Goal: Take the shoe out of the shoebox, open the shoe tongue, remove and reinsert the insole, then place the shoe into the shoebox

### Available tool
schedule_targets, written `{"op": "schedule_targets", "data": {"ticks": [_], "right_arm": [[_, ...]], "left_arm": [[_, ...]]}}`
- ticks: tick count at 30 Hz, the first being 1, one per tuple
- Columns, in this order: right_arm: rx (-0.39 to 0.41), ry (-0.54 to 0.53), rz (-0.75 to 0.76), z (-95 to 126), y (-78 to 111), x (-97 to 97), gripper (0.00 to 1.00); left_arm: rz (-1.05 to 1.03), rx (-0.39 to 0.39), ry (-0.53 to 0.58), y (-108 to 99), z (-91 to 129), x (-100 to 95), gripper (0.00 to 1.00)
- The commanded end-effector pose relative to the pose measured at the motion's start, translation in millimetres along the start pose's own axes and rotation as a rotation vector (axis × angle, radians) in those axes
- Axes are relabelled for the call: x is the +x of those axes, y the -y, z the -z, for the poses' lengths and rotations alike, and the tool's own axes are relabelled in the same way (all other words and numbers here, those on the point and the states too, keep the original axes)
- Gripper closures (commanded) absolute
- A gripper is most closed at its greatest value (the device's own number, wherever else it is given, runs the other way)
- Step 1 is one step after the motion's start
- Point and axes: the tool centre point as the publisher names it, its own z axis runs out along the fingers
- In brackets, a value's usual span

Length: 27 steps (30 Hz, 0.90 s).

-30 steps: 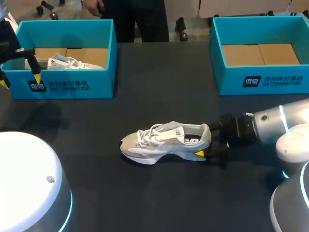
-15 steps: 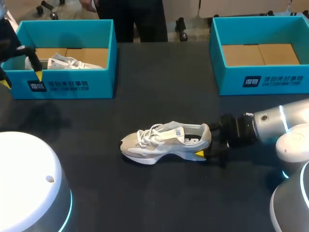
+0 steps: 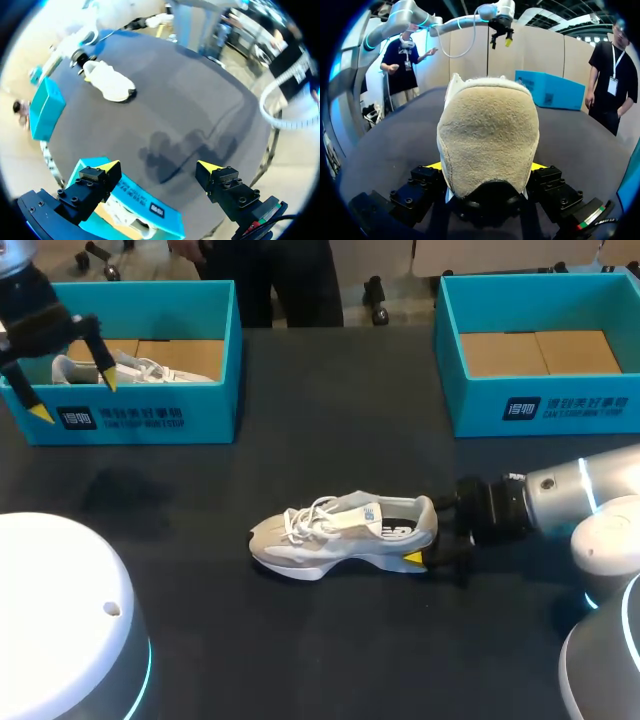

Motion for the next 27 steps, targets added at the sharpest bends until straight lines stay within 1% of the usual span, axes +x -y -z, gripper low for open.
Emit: {"op": "schedule_targets", "data": {"ticks": [1,13,14,15,18,19,20,21,23,24,25,26,27], "right_arm": [[0.004,0.002,0.0,-1,3.1,-1.1,1.0],[0.004,0.002,0.0,-1,3.1,-1.1,1.0],[0.004,0.002,0.0,-1,3.1,-1.1,1.0],[0.004,0.002,0.0,-1,3.1,-1.1,1.0],[0.004,0.002,0.0,-1,3.1,-1.1,1.0],[0.004,0.002,0.0,-1,3.1,-1.1,1.0],[0.004,0.002,0.0,-1,3.1,-1.1,1.0],[0.004,0.002,0.0,-1,3.1,-1.1,1.0],[0.004,0.002,0.0,-1,3.1,-1.1,1.0],[0.004,0.002,0.0,-1,3.1,-1.1,1.0],[0.004,0.002,0.0,-1,3.1,-1.1,1.0],[0.004,0.002,0.0,-1,3.1,-1.1,1.0],[0.004,0.002,0.0,-1,3.1,-1.1,1.0]], "left_arm": [[0.379,-0.064,0.038,27,-8,-6.7,0.0],[0.379,-0.064,0.038,27,-8,-6.7,0.0],[0.465,-0.076,0.057,36,-13,-15.1,0.0],[0.517,-0.08,0.07,43,-16,-18.6,0.0],[0.66,-0.108,0.107,54,-22,-28.0,0.0],[0.751,-0.121,0.116,57,-25,-33.3,0.0],[0.777,-0.115,0.108,59,-27,-36.9,0.0],[0.836,-0.144,0.13,65,-28,-38.3,0.0],[0.918,-0.143,0.148,73,-31,-43.9,0.0],[0.992,-0.161,0.151,76,-33,-47.9,0.0],[1.013,-0.141,0.149,79,-34,-51.3,0.0],[1.077,-0.148,0.144,80,-35,-55.9,0.0],[1.094,-0.134,0.131,82,-37,-60.3,0.0]]}}
